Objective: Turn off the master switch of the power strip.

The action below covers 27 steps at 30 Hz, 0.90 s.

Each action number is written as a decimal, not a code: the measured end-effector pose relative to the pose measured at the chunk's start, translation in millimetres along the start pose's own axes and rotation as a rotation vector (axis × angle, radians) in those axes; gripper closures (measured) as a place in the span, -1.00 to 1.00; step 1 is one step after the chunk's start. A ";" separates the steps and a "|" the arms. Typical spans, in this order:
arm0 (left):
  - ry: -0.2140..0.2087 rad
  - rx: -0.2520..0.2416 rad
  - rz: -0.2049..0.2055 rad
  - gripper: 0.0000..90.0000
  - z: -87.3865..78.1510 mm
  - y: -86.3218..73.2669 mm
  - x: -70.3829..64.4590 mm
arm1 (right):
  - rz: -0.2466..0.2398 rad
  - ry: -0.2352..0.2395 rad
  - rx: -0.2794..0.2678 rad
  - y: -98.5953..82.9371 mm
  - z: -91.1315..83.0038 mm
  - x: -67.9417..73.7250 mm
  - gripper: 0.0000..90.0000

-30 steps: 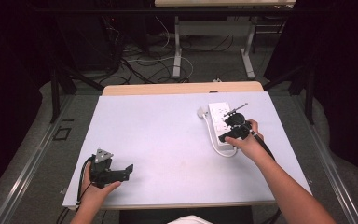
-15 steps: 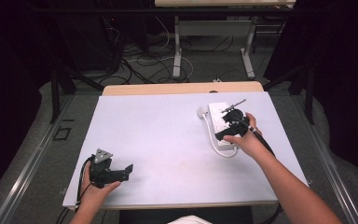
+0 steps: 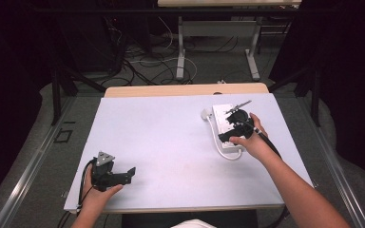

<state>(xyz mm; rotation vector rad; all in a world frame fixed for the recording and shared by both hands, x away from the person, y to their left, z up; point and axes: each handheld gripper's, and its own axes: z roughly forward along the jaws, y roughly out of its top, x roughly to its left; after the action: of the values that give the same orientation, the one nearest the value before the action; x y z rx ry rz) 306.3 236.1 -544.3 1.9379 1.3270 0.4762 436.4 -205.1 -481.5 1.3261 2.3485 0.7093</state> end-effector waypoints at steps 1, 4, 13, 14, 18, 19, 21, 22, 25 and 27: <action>0.000 -0.001 0.000 -0.96 0.0 0.0 0.0 | -0.008 0.000 -0.002 0.0 -0.5 0.1 -1.00; -0.001 -0.002 0.001 -0.96 -0.2 0.0 0.2 | -0.014 -0.009 -0.019 0.4 -1.6 0.6 -1.00; 0.002 -0.008 0.001 -0.96 0.2 -0.3 -0.1 | -0.049 -0.022 -0.063 0.4 -8.9 3.7 -1.00; 0.001 -0.008 0.001 -0.96 0.2 -0.3 -0.2 | -0.048 -0.020 -0.066 0.4 -9.7 4.1 -1.00; -0.002 -0.004 0.001 -0.96 0.0 -0.2 -0.4 | -0.048 -0.026 -0.104 -2.1 -13.1 5.1 -1.00; -0.003 -0.001 0.000 -0.96 -0.3 0.0 -0.3 | -0.044 -0.020 -0.115 -3.2 -13.7 5.8 -1.00; 0.004 -0.015 -0.004 -0.96 0.6 -0.5 -0.2 | -0.050 -0.016 -0.134 -4.8 -14.3 5.6 -1.00; -0.001 -0.002 -0.003 -0.96 -0.2 -0.1 0.6 | -0.045 -0.014 -0.138 -5.8 -15.3 6.1 -1.00; 0.006 0.006 0.000 -0.96 -0.3 -0.2 2.0 | -0.029 -0.009 -0.168 -8.8 -17.5 7.2 -1.00; 0.007 -0.014 -0.020 -0.96 1.8 -0.2 0.9 | -0.021 -0.007 -0.177 -10.8 -19.2 7.6 -1.00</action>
<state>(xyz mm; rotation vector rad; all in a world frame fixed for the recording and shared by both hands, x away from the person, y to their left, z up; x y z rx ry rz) 307.7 236.3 -545.8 1.9117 1.3426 0.4822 415.1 -208.0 -472.5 1.2237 2.2331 0.8817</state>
